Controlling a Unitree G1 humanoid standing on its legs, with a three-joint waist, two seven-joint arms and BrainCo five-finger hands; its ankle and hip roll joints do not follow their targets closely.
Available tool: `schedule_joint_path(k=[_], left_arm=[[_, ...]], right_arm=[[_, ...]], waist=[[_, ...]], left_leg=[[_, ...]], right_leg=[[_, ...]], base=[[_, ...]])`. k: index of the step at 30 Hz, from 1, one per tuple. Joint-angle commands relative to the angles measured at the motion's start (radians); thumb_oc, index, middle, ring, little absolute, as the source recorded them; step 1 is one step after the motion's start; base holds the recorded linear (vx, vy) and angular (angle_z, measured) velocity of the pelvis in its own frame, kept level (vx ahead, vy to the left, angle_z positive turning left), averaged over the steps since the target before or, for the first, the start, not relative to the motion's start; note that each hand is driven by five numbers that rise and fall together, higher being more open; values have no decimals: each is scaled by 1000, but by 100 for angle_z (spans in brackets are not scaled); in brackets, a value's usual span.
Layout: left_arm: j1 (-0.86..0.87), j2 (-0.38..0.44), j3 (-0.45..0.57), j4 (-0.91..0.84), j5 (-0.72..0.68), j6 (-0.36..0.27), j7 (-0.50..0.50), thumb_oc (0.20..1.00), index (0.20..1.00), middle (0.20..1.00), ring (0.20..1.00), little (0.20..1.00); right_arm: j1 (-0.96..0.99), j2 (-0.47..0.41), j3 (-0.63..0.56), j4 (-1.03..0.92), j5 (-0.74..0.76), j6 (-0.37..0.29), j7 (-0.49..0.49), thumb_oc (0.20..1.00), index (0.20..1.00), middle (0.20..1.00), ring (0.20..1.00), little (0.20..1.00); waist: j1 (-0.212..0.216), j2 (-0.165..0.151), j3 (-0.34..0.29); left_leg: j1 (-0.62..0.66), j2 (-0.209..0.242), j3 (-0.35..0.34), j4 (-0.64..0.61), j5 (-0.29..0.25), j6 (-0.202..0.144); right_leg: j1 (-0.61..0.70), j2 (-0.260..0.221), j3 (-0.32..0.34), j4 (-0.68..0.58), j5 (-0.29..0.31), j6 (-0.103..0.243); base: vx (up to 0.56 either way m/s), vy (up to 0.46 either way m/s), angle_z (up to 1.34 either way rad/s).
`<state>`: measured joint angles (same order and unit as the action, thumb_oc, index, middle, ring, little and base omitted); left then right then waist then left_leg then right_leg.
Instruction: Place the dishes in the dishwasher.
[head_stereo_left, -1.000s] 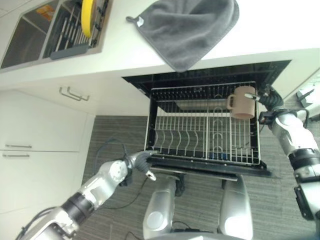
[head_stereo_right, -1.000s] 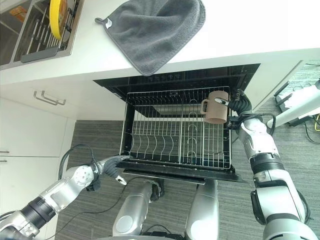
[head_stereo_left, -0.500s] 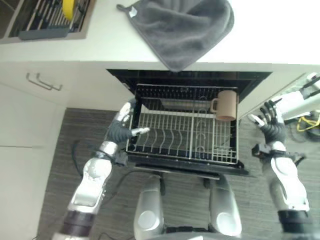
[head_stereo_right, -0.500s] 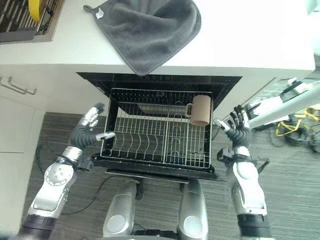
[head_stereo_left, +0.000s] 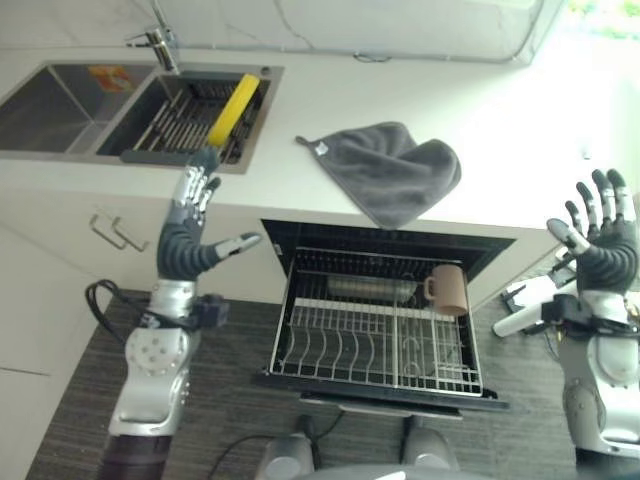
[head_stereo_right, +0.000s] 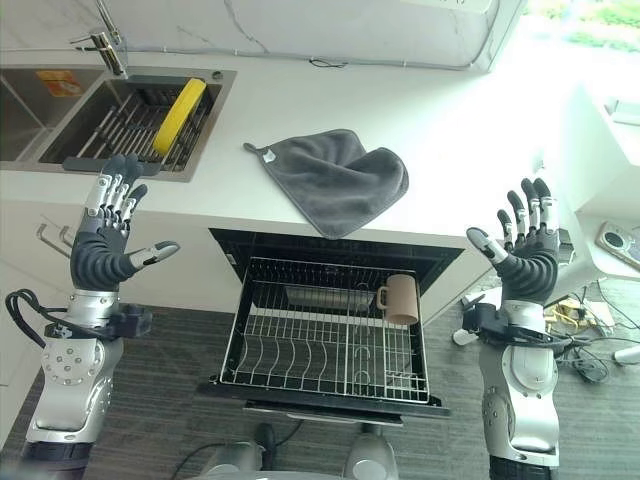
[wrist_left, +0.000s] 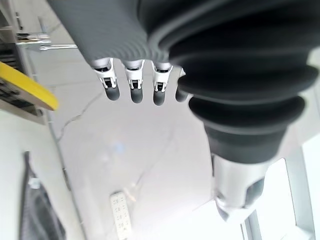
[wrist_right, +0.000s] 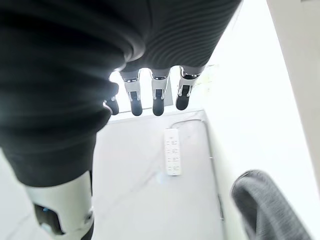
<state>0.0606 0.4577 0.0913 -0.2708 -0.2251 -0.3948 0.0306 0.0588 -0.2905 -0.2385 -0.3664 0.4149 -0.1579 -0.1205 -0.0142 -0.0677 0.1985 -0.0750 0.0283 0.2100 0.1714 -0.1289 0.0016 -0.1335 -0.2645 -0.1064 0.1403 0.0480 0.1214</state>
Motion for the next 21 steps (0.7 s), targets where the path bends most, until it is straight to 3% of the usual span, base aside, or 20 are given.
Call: schedule_joint_path(k=[1, 2, 5, 6, 7, 9, 12, 13, 15, 17, 19, 21], left_arm=[[8, 38, 74, -97, -65, -57, -6, 1000, 1000, 1000, 1000, 1000], [8, 41, 74, -98, -68, -54, -10, 1000, 1000, 1000, 1000, 1000], [-14, 40, 46, -72, -70, -38, -6, 1000, 1000, 1000, 1000, 1000], [-22, 35, 36, -63, -64, -33, 3, 1000, 1000, 1000, 1000, 1000], [-26, 34, 29, -55, -65, -34, 9, 1000, 1000, 1000, 1000, 1000], [-28, 34, 24, -37, -82, -33, -1, 1000, 1000, 1000, 1000, 1000], [-26, 23, 24, -36, -102, -5, -22, 1000, 1000, 1000, 1000, 1000], [-30, 18, 18, -39, -81, 12, -23, 1000, 1000, 1000, 1000, 1000], [-14, 15, 23, -48, -118, 35, -33, 1000, 1000, 1000, 1000, 1000], [0, 5, 24, -61, -135, 28, -47, 1000, 1000, 1000, 1000, 1000], [8, -3, 21, -73, -114, 16, -43, 1000, 1000, 1000, 1000, 1000], [23, 3, 31, -71, -149, 23, -11, 1000, 1000, 1000, 1000, 1000]], right_arm=[[-21, -48, -14, -66, 24, -105, 9, 1000, 1000, 1000, 1000, 1000], [-18, -56, -16, -69, 28, -110, 1, 1000, 1000, 1000, 1000, 1000], [-12, -87, -40, -63, 66, -139, -25, 1000, 1000, 1000, 1000, 1000], [-20, -87, -36, -58, 63, -148, -28, 1000, 1000, 1000, 1000, 1000], [-25, -83, -28, -54, 59, -155, -31, 1000, 1000, 1000, 1000, 1000], [-25, -82, -14, -45, 51, -165, -41, 1000, 1000, 1000, 1000, 1000], [-38, -92, -4, -46, 28, -154, -69, 1000, 1000, 1000, 1000, 1000], [-48, -93, 2, -47, 17, -150, -72, 1000, 1000, 1000, 1000, 1000], [-37, -116, -21, -57, 2, -147, -83, 1000, 1000, 1000, 1000, 1000], [-38, -134, -45, -60, 10, -134, -85, 1000, 1000, 1000, 1000, 1000], [-48, -150, -58, -53, 12, -120, -73, 1000, 1000, 1000, 1000, 1000], [-32, -167, -71, -49, 7, -126, -45, 1000, 1000, 1000, 1000, 1000]], waist=[[3, 25, 8], [2, 27, 3], [-5, 28, -34], [-6, 29, -44], [-6, 27, -47], [4, 34, -62], [5, 48, -70], [-2, 56, -74], [-10, 47, -64], [-14, 42, -58], [-26, 40, -60], [-41, 48, -72]], left_leg=[[73, 14, -17, -130, 15, 6], [78, 13, -17, -146, 22, 10], [106, -18, -37, -211, 47, 21], [117, -31, -43, -229, 54, 24], [128, -42, -46, -238, 55, 29], [128, -47, -46, -235, 66, 24], [125, -52, -45, -216, 69, 13], [119, -59, -30, -193, 64, 6], [30, -58, 10, -23, 53, -43], [-20, -20, 5, 61, 56, -69], [8, 38, -7, 36, 39, -69], [62, 95, -54, -55, 61, -80]], right_leg=[[48, 54, -90, 18, 3, 60], [53, 84, -90, 39, -26, 54], [85, 236, -71, 117, -120, 6], [94, 259, -63, 115, -136, -6], [90, 257, -64, 108, -119, -3], [135, 261, -82, 39, -158, -32], [180, 268, -72, -57, -166, -54], [196, 266, -69, -99, -158, -61], [231, 230, -73, -161, -121, -63], [238, 203, -82, -189, -98, -63], [224, 190, -72, -181, -92, -65], [209, 188, -32, -175, -95, -61]], base=[[-83, 140, -83], [-83, 104, -62], [-120, 74, -8], [-144, -7, -1], [-124, -71, -7], [-113, -168, -8], [-111, -176, 20], [-180, -142, 15], [-173, -67, 18], [-146, 96, 25], [-77, 283, -2], [70, 450, -15]])
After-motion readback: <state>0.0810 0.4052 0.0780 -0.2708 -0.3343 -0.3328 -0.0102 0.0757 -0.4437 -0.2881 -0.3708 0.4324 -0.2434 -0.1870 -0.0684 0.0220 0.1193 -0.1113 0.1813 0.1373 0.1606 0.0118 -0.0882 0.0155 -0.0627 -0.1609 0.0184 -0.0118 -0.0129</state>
